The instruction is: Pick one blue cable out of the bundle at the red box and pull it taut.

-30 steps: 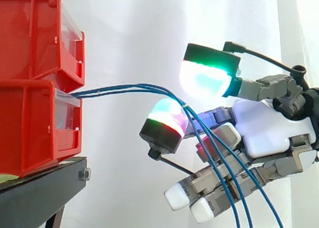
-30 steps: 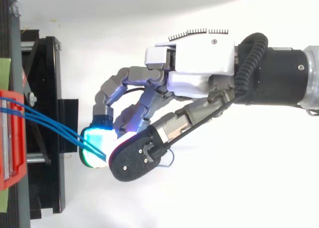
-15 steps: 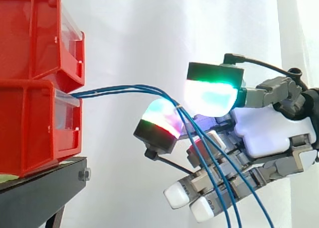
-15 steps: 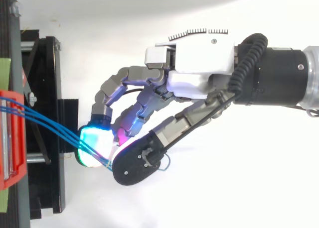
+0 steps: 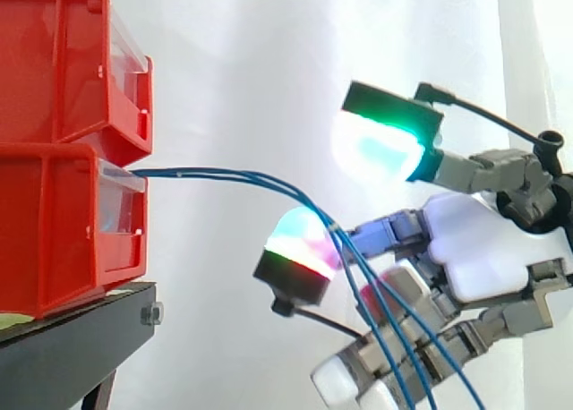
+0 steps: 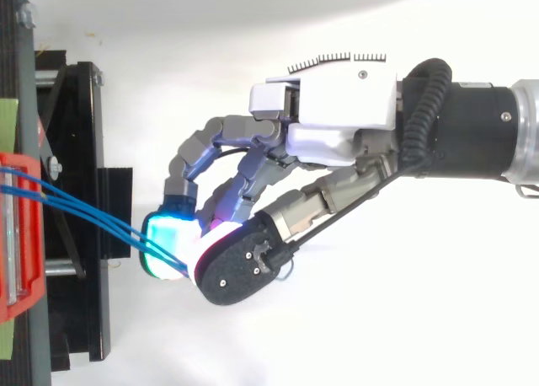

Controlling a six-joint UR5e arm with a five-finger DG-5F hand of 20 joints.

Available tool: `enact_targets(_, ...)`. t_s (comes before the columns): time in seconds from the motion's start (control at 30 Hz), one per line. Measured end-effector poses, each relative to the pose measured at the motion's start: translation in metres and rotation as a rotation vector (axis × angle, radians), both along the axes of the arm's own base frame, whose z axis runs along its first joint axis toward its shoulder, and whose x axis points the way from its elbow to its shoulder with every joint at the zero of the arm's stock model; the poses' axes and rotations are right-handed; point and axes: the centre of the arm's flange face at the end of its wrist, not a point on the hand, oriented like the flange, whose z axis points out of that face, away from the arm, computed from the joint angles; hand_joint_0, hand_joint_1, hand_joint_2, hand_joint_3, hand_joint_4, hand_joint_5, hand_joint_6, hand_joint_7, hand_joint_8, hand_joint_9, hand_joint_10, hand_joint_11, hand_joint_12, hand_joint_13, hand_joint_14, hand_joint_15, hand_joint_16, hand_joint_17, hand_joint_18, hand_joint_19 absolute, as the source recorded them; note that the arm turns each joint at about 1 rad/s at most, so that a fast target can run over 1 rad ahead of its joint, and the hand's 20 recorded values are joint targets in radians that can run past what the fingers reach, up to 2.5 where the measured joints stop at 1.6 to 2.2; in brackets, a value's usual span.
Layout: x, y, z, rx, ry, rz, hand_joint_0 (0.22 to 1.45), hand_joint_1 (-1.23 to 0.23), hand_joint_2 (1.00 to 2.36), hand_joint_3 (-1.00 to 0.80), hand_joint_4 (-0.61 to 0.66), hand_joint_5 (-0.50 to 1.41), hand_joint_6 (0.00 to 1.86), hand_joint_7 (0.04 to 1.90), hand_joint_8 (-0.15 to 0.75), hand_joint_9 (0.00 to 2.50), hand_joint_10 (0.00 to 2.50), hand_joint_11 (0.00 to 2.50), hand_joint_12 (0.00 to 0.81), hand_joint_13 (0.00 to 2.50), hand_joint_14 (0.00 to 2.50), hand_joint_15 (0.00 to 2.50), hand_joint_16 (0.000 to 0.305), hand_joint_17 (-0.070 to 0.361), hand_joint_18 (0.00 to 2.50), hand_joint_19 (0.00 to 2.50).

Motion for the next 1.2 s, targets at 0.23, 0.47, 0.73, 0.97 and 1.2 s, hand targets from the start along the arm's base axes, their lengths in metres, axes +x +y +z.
enact_targets(0.23,-0.0042,-0.0044,-0.0073,-0.071,0.017,0.01,0.59,-0.86,1.0,-0.5,0.05,-0.16,0.92,0.79,0.361,0.97,0.0,1.16,0.368,0.68,0.01,0.31,0.05,0.113,0.57,0.3)
enact_targets(0.47,-0.0047,-0.0072,-0.0082,-0.094,0.019,0.012,0.6,-0.85,1.0,-0.5,0.07,-0.19,0.93,0.71,0.354,0.94,0.0,1.16,0.366,0.67,0.01,0.31,0.05,0.113,0.58,0.29)
enact_targets(0.73,-0.0047,-0.0077,-0.008,-0.088,0.019,0.01,0.54,-0.76,1.0,-0.5,0.06,-0.19,0.91,0.69,0.394,0.86,0.01,0.9,0.38,0.64,0.01,0.26,0.053,0.119,0.54,0.28)
enact_targets(0.97,-0.0047,-0.0061,-0.0079,-0.025,0.018,-0.004,0.52,-0.69,1.0,-0.5,0.06,-0.19,0.9,0.71,0.405,0.73,0.01,0.47,0.395,0.59,0.01,0.18,0.056,0.125,0.52,0.24)
enact_targets(1.2,-0.0045,-0.0046,-0.0076,0.02,0.016,-0.012,0.52,-0.65,1.0,-0.5,0.06,-0.2,0.9,0.72,0.465,0.81,0.01,0.26,0.402,0.58,0.0,0.12,0.056,0.126,0.47,0.19)
